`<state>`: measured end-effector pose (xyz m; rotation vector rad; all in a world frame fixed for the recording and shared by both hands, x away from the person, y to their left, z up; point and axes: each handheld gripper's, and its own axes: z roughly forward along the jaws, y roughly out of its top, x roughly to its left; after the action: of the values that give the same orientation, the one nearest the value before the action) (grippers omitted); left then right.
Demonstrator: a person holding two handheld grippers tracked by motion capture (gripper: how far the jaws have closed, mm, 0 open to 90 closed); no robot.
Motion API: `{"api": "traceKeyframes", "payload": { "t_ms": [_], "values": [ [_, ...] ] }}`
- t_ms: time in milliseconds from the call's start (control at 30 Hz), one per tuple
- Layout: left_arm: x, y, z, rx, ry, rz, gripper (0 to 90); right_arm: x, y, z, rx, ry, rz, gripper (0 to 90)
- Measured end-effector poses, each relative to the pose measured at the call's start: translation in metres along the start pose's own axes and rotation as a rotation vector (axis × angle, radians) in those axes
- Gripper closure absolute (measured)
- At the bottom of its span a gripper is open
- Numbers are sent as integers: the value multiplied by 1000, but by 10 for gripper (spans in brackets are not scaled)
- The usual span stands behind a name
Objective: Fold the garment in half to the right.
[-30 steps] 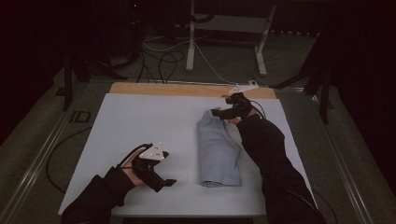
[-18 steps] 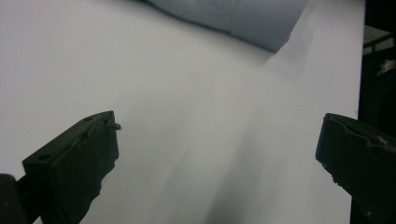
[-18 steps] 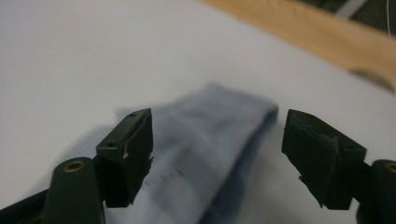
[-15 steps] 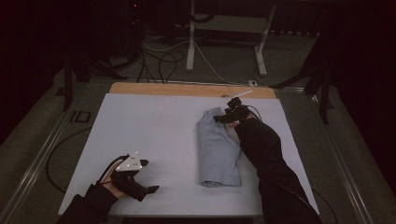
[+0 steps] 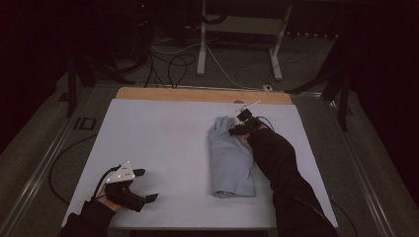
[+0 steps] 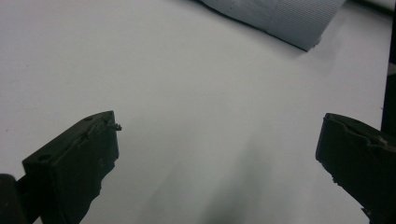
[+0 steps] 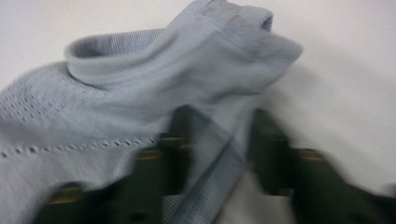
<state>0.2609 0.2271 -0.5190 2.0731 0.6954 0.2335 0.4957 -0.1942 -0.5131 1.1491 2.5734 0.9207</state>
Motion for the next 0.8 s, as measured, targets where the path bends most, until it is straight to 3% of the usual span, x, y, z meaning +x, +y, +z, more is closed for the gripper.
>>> {"api": "traceKeyframes", "payload": {
  "t_ms": [33, 67, 200, 333, 433, 600, 800],
  "values": [
    [1, 0, 0, -5, 1, -2, 7, 2, 1, -2, -1, -8, -20, 838],
    [2, 0, -1, -12, 2, -11, 7, 3, 2, -4, -4, -25, -38, 849],
    [4, -1, -3, -24, 4, -18, 7, 9, 8, -15, -49, -6, -69, 863],
    [4, 0, -3, -31, 9, -19, 7, 13, 16, -23, -124, 20, -56, 864],
    [5, 0, -3, -32, 6, -19, 7, 13, 20, -23, -145, 21, -34, 864],
    [6, 0, -4, -34, 6, -21, 7, 10, 18, -7, -73, -4, -10, 864],
    [6, -1, -2, -27, -3, -22, 7, 5, 14, 5, -30, -23, 23, 863]
  ]
}}
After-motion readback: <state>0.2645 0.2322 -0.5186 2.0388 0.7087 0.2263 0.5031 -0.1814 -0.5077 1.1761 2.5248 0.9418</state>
